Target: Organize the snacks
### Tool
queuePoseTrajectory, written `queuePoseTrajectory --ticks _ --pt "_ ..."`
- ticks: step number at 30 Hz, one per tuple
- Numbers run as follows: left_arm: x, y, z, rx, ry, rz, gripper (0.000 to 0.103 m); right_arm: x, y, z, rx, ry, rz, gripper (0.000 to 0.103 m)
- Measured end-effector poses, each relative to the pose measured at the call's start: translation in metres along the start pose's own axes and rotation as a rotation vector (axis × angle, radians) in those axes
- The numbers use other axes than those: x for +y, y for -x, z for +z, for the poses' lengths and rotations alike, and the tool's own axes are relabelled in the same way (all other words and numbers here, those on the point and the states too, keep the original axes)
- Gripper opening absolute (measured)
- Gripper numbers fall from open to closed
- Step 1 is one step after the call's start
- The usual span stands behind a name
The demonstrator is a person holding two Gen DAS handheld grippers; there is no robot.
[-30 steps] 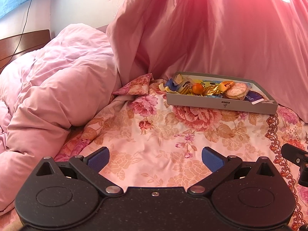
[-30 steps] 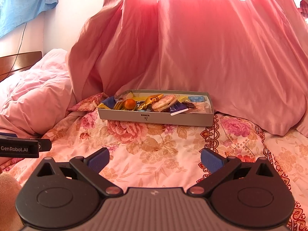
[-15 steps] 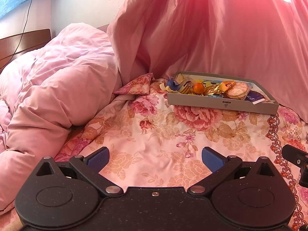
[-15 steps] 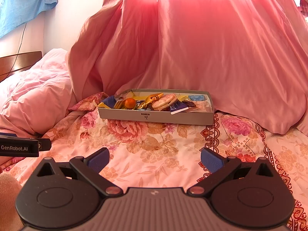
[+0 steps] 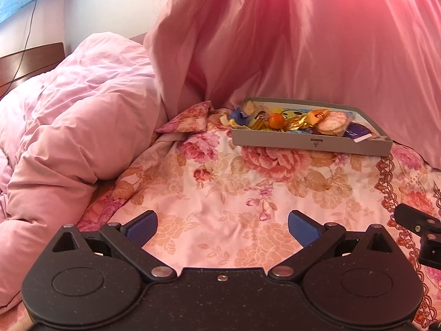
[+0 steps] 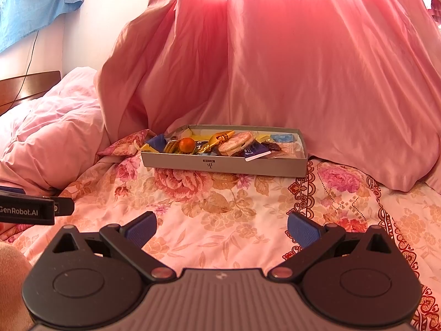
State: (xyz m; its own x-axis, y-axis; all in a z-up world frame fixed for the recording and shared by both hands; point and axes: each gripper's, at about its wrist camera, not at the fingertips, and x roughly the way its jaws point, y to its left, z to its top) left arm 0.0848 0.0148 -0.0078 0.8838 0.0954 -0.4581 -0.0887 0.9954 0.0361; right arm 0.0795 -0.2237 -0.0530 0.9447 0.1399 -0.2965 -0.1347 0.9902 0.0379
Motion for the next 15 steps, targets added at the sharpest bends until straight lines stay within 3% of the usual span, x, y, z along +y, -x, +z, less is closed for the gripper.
queuePoseTrajectory --ticks 15 --pt "-0.0043 0.0000 -0.0014 0.011 -0.017 -0.013 0.100 0.0017 -0.0005 -0.0004 0.007 0.008 0.002 0.103"
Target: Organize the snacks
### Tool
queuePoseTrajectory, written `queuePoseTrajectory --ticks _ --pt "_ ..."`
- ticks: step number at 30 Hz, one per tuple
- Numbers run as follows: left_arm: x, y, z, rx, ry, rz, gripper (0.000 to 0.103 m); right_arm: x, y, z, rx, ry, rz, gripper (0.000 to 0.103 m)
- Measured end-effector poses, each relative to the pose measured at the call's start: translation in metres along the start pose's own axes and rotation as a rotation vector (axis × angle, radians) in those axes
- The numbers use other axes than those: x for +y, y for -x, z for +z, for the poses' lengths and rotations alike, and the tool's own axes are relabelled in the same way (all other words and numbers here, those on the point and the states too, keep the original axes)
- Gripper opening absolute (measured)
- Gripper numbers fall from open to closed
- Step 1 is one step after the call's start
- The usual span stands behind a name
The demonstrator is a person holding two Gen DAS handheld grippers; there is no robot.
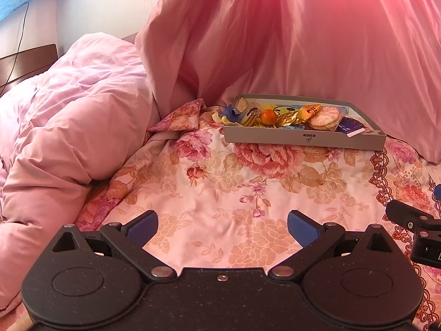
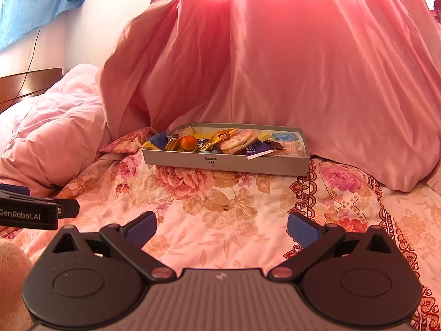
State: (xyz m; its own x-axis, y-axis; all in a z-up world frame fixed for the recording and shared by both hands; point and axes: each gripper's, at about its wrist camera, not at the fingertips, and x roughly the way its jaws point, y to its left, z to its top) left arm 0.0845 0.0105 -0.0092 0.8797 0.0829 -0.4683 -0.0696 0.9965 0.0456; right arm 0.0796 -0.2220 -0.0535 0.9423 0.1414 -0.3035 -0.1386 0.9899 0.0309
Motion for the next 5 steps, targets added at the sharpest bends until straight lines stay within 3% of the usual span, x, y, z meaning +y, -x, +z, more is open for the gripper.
queuePoseTrajectory --ticks 5 --pt "-0.0003 -0.0008 -0.0003 0.004 0.000 0.003 0.100 0.0003 0.0000 -0.0001 0.001 -0.001 0.000 0.103"
